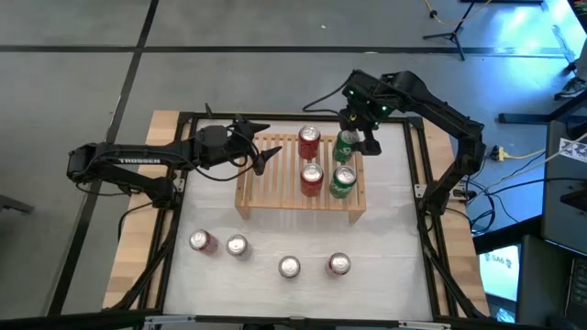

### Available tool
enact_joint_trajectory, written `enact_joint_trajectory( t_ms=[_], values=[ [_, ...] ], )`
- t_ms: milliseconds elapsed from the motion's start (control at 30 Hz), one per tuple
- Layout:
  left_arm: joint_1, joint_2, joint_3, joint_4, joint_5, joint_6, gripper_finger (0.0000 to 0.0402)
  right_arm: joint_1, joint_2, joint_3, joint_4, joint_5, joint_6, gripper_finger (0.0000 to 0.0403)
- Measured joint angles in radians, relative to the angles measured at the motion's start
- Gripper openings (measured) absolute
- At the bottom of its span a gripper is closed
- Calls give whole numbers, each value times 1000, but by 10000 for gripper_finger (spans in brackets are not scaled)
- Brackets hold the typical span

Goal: Place canned beverage on shelf
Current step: Adjust the green soda can on the shelf

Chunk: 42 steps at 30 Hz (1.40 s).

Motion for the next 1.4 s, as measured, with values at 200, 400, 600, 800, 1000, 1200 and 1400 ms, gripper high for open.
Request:
enact_joint_trajectory(
  t_ms=[200, 400, 600, 800, 1000, 1200, 1400],
  values=[
    [0, 0, 0, 0, -5, 0, 373, 0, 0, 0, 6, 0, 2, 383],
    [0, 0, 0, 0, -5, 0, 373, 0, 0, 0, 6, -7, 23, 359],
    [0, 0, 0, 0, -5, 0, 373, 0, 0, 0, 7, -11, 25, 301],
    [0, 0, 0, 0, -6, 0, 373, 0, 0, 1, 8, -11, 39, 287],
    [0, 0, 0, 0, -6, 0, 373, 0, 0, 1, 12, -10, 160, 306],
    [0, 0, 0, 0, -6, 0, 373, 0, 0, 1, 19, -10, 282, 296],
    [0, 0, 0, 0, -6, 0, 373, 0, 0, 1, 23, -2, 412, 302]
  ],
)
